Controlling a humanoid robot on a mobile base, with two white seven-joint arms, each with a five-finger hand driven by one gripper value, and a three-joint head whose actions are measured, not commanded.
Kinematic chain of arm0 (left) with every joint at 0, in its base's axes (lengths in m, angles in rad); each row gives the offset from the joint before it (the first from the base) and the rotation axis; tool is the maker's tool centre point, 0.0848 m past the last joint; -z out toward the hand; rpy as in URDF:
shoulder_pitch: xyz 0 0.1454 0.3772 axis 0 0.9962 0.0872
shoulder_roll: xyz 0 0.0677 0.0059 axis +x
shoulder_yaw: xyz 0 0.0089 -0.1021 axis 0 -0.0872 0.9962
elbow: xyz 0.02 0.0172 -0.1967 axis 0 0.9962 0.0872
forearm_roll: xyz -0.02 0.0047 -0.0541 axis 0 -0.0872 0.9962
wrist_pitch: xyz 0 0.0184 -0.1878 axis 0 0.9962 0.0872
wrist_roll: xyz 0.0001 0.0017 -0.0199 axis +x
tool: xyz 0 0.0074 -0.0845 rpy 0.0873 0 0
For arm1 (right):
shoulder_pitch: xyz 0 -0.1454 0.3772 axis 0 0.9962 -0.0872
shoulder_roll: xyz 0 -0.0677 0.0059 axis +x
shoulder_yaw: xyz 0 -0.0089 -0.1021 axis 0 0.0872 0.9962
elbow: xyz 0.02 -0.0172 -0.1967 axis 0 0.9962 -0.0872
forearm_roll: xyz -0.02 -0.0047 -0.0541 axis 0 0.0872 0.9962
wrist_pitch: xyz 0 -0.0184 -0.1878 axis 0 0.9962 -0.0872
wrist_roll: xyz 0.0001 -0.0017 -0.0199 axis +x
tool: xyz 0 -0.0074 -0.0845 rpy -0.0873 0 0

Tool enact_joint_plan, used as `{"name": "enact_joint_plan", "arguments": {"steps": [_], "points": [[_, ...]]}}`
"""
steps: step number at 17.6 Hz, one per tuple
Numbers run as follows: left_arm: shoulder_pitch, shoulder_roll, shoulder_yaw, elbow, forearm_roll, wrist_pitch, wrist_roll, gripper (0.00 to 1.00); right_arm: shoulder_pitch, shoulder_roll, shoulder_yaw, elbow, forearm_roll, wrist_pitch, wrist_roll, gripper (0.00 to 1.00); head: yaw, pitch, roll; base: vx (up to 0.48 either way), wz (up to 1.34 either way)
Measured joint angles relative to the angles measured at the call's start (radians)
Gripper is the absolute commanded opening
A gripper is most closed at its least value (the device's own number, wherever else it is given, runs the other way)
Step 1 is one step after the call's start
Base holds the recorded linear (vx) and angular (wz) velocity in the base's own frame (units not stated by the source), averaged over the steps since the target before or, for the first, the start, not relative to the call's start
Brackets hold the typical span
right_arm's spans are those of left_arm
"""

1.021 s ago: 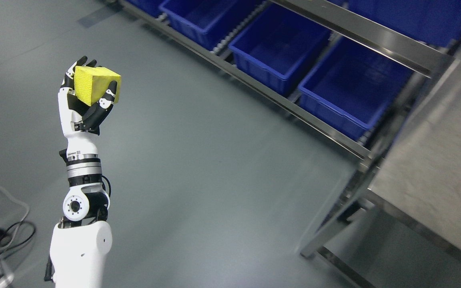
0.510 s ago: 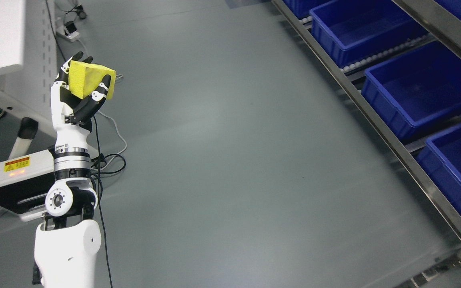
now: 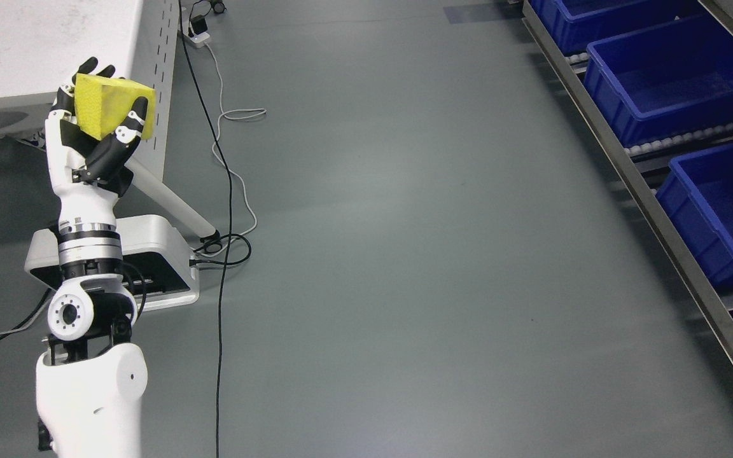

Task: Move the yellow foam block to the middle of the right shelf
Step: 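Hold the cube up in the left hand while turning toward the blue-bin shelf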

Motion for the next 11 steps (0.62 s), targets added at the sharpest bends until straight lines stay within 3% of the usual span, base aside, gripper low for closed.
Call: {"name": "enact_joint_plan", "arguments": {"steps": [6, 11], "points": [[-0.005, -0.001, -0.022, -0.020, 0.000, 0.000, -0.005, 0.40, 0.000, 0.000, 0.000, 0.000, 0.000, 0.000, 0.000, 1.00, 0.0000, 0.000, 0.000, 0.182, 0.05], [-0.009, -0.001, -0.033, -0.029, 0.000, -0.005, -0.041, 0.41, 0.000, 0.000, 0.000, 0.000, 0.000, 0.000, 0.000, 1.00, 0.0000, 0.000, 0.000, 0.308, -0.19]]}}
